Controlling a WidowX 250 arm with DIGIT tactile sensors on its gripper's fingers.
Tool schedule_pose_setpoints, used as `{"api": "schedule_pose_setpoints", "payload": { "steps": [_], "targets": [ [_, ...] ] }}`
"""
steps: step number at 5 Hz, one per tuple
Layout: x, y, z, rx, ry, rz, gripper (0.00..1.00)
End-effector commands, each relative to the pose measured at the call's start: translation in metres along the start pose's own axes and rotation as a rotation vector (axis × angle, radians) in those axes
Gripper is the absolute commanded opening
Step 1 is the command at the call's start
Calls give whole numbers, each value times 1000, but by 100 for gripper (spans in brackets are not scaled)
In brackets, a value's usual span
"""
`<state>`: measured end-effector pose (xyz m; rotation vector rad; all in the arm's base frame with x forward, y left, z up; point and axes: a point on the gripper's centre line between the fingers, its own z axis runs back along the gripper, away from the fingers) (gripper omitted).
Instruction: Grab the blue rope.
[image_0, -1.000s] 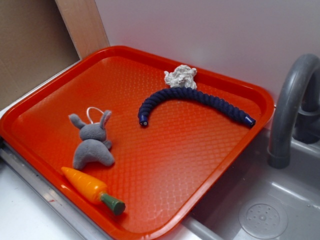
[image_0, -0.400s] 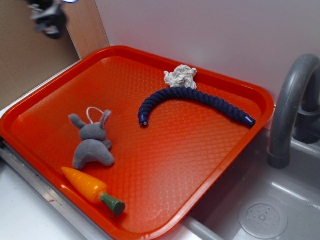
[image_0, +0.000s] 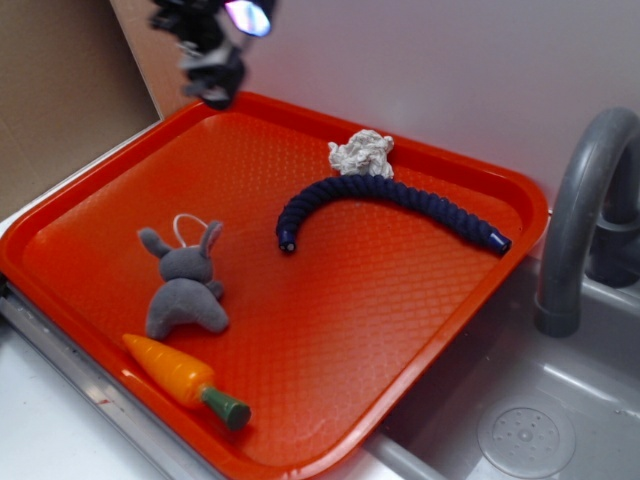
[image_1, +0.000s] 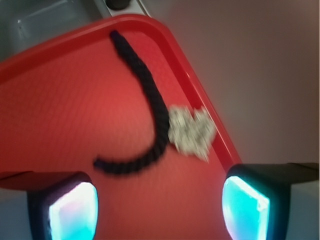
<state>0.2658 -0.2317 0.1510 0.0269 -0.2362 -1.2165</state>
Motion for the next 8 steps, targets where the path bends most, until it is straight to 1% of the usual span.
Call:
{"api": "schedule_pose_setpoints", "payload": {
  "steps": [1, 2, 3, 4, 5, 6, 7, 8],
  "targets": [
    [59, -21, -35, 14, -40, -174, 100],
    [67, -18, -52, 2, -23, -177, 100],
    [76, -8, -76, -42, -41, -172, 100],
    [78, -2, -89, -99, -69, -215, 100],
    [75, 1, -94, -150, -108, -209, 100],
    [75, 2, -94, -191, -155, -223, 95],
    [70, 4, -94, -197, -165, -218, 0],
    [64, 4, -100, -211, -159, -206, 0]
  ]
}}
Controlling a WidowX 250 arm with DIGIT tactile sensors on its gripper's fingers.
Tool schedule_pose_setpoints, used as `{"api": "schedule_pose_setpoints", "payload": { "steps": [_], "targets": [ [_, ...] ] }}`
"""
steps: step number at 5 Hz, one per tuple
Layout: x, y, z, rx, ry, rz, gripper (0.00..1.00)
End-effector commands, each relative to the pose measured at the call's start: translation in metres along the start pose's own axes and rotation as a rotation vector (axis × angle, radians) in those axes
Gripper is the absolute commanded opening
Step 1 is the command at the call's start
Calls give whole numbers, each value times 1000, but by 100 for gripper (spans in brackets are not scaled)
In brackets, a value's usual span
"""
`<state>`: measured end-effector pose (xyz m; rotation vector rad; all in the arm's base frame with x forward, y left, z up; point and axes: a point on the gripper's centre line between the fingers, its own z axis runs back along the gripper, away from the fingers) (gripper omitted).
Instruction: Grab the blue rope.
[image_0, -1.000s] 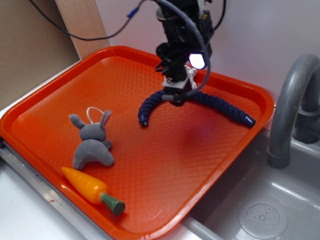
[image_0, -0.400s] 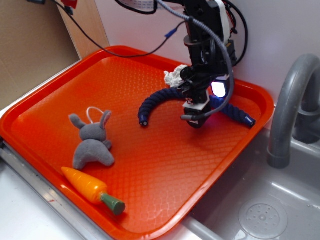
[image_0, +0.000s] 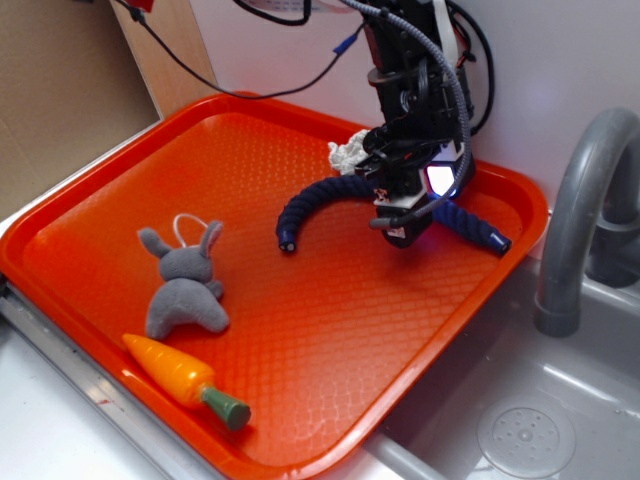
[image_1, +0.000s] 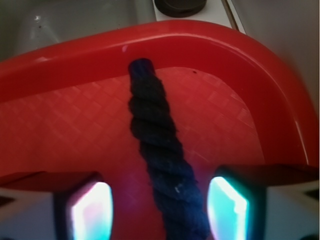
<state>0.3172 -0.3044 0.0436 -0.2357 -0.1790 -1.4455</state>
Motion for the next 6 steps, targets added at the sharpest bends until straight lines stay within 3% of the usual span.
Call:
{"api": "schedule_pose_setpoints", "payload": {
  "steps": [1, 2, 3, 4, 5, 6],
  "targets": [
    [-7, -12, 13, 43, 6, -18, 0],
    [-10, -15, 6, 27, 31, -29, 0],
    [-8, -21, 52, 119, 43, 141, 0],
    [-33, -33, 110, 211, 127, 378, 0],
    [-59, -52, 167, 239, 107, 628, 0],
    [-86, -85, 214, 302, 186, 870, 0]
  ]
}}
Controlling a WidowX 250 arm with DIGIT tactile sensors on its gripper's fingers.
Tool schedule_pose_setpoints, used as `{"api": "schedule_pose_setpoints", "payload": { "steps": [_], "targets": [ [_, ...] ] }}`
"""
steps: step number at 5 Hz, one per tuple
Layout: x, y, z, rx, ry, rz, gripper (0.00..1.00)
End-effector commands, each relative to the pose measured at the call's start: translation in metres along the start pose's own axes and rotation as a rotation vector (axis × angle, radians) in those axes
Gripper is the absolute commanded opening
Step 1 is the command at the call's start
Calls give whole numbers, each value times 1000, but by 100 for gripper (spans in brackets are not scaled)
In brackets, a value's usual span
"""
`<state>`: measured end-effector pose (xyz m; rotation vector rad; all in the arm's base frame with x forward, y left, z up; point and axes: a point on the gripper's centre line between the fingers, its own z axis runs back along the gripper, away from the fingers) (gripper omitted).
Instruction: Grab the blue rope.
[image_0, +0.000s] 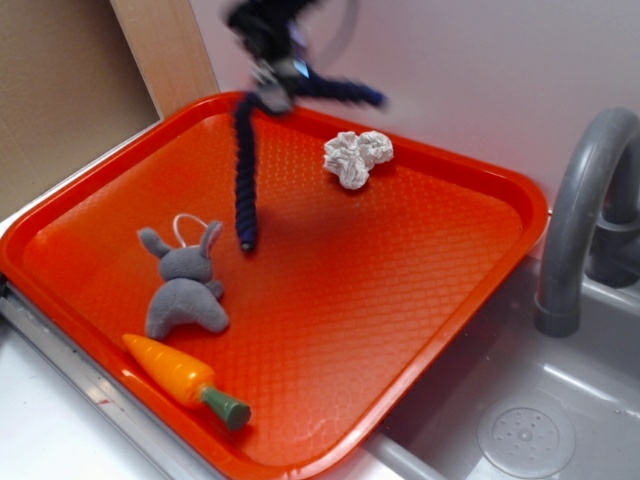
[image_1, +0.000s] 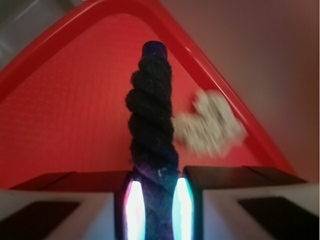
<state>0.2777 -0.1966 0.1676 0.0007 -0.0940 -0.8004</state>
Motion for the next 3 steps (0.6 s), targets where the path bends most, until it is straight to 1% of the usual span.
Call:
{"api": "schedule_pose_setpoints", "payload": {
  "steps": [1, 2, 3],
  "targets": [
    [-86, -20, 89, 212, 79, 476, 0],
    [-93, -29, 96, 211, 48, 732, 0],
    [-85, -26, 92, 169, 27, 708, 0]
  ]
}}
